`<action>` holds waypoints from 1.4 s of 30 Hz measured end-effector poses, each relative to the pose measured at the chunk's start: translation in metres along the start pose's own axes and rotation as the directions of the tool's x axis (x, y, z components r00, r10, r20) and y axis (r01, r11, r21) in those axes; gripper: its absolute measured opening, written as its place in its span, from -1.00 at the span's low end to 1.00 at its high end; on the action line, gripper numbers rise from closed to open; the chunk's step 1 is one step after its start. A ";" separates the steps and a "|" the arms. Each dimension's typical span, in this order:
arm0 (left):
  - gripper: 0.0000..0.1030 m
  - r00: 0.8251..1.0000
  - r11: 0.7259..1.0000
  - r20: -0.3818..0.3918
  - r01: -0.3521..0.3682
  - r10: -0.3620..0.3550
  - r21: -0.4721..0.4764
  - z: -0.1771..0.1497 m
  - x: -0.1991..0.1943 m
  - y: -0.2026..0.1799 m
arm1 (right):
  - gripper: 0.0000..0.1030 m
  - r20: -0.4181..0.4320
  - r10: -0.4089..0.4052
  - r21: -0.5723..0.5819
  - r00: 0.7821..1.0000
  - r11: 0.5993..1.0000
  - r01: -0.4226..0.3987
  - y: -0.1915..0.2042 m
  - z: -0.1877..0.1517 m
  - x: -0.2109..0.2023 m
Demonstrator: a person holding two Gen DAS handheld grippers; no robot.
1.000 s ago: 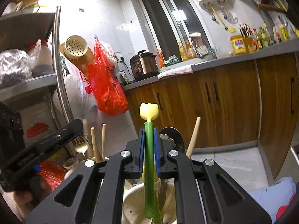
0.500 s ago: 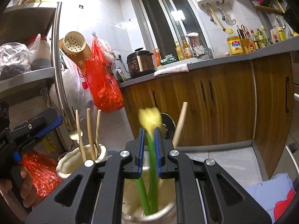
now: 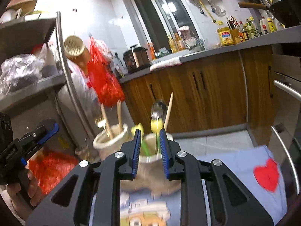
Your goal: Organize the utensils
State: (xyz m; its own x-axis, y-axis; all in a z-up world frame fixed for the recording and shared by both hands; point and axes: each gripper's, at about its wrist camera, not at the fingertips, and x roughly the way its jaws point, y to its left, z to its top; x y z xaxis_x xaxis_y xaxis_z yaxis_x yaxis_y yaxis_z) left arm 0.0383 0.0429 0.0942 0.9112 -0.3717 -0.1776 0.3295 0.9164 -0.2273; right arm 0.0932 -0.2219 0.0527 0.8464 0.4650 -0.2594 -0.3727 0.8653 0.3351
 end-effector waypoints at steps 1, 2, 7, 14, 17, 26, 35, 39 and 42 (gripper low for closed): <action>-0.16 1.000 1.000 -0.016 -0.013 0.013 -0.018 -0.009 -0.005 -0.006 | -0.60 -0.014 -0.005 -0.001 1.000 1.000 0.005 0.003 -0.004 -0.005; -0.16 0.999 0.999 -0.029 -0.022 0.021 -0.030 -0.015 -0.007 -0.008 | -0.60 -0.033 -0.010 -0.003 0.999 1.000 0.010 0.005 -0.009 -0.011; -0.01 0.989 0.991 -0.070 -0.131 0.131 0.001 -0.056 -0.013 -0.026 | -0.60 -0.046 -0.050 -0.052 0.998 0.998 0.047 0.017 -0.046 -0.035; 0.67 0.961 0.962 -0.074 -0.260 0.266 0.085 -0.091 -0.006 -0.029 | 0.07 0.021 -0.109 -0.184 0.994 0.977 0.111 0.018 -0.072 -0.044; 0.79 0.946 0.948 -0.081 -0.306 0.313 0.093 -0.093 -0.002 -0.025 | 0.50 0.068 -0.117 -0.199 0.991 0.971 0.129 0.013 -0.071 -0.050; 0.90 0.938 0.923 -0.013 -0.338 0.346 0.186 -0.096 0.001 -0.038 | 0.89 0.167 -0.161 -0.235 0.973 0.952 0.198 0.009 -0.069 -0.053; 0.90 0.942 0.916 0.015 -0.330 0.336 0.227 -0.103 0.004 -0.048 | 0.89 0.173 -0.174 -0.204 0.969 0.957 0.208 0.002 -0.067 -0.054; 0.90 0.943 0.919 0.031 -0.329 0.330 0.220 -0.103 0.000 -0.048 | 0.89 0.172 -0.176 -0.208 0.969 0.955 0.210 0.003 -0.067 -0.054; 0.90 0.944 0.921 0.030 -0.326 0.327 0.215 -0.103 0.000 -0.047 | 0.89 0.174 -0.178 -0.216 0.969 0.953 0.214 0.004 -0.068 -0.055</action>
State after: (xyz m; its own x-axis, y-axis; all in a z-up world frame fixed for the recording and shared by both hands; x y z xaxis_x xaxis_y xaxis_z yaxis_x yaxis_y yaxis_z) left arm -0.0032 -0.0157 0.0063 0.9759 -0.0465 -0.2131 0.0595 0.9967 0.0547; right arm 0.0190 -0.2316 0.0069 0.9523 0.2639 -0.1534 -0.2563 0.9642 0.0677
